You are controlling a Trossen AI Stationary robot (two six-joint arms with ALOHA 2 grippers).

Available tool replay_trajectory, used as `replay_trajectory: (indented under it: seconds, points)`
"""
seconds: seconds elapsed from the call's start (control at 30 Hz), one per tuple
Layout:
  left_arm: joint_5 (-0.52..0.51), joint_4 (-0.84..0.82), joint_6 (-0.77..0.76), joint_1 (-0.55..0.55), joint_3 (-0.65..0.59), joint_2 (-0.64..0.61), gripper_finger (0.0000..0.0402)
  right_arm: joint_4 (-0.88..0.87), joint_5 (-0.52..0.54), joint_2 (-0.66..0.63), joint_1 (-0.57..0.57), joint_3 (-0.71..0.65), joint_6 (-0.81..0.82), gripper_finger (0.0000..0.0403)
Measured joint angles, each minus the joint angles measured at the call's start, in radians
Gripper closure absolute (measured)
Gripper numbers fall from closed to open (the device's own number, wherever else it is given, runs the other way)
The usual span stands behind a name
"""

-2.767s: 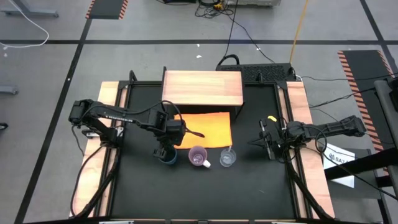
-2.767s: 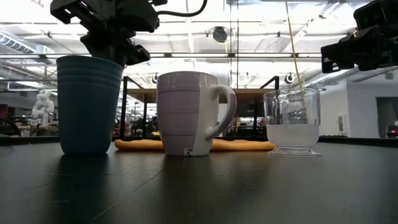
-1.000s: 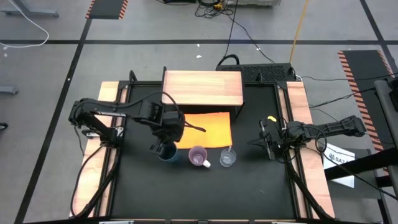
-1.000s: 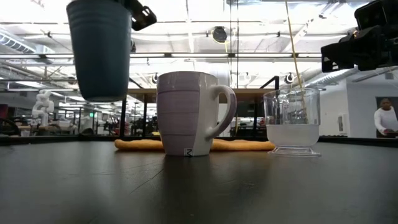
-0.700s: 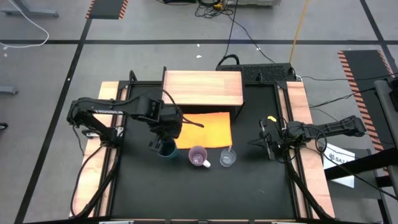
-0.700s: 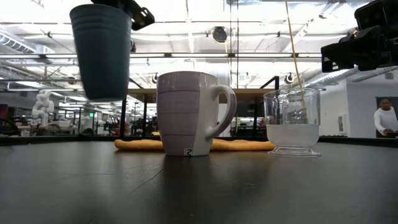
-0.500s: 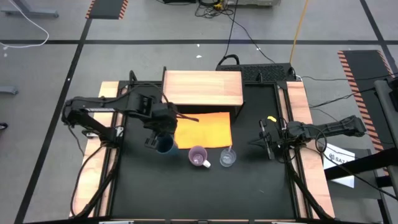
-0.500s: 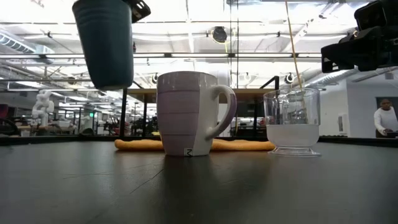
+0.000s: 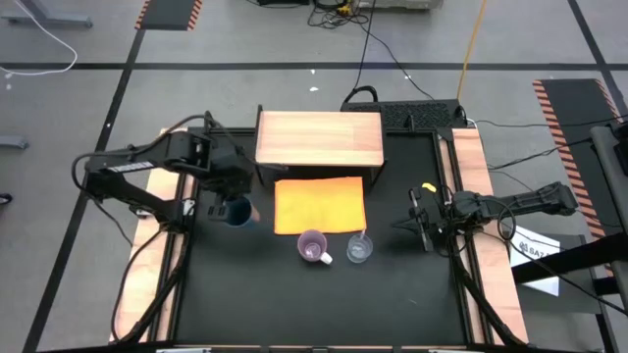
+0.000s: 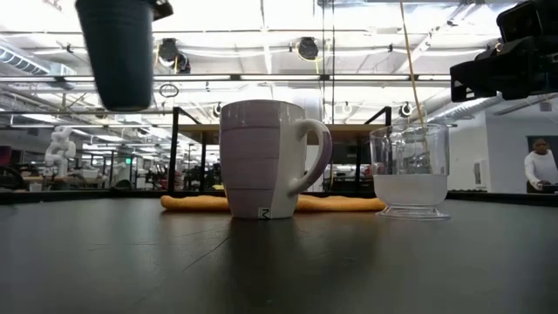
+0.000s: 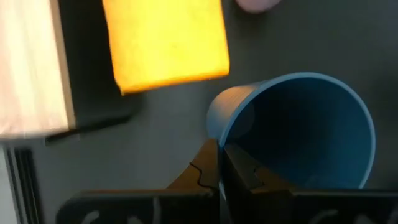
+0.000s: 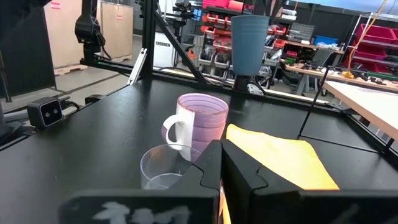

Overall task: Stack small to large cups/mugs on shelf
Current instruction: Put the blue cup on the shelf

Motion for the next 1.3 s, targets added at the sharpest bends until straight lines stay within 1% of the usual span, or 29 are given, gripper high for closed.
replay_trajectory:
  seconds: [0.17,0.4,0.83,1.17,1.3]
  points:
    - [-0.016,-0.006,-0.012,0.004,0.0,-0.052,0.04,0.0,0.0,0.0,0.0,0.0,0.0,0.0403]
    - [-0.064,-0.006,-0.024,0.004,0.0,-0.164,0.04,0.0,0.0,0.0,0.0,0.0,0.0,0.0403]
    - [-0.122,-0.083,-0.143,0.004,0.0,-0.315,0.04,0.0,0.0,0.0,0.0,0.0,0.0,0.0403]
    - [-0.147,-0.081,-0.192,0.004,-0.002,-0.422,0.04,0.0,0.0,0.0,0.0,0.0,0.0,0.0403]
    - [-0.148,-0.083,-0.233,0.004,-0.03,-0.478,0.04,-0.003,0.0,0.0,0.0,0.0,0.0,0.0403]
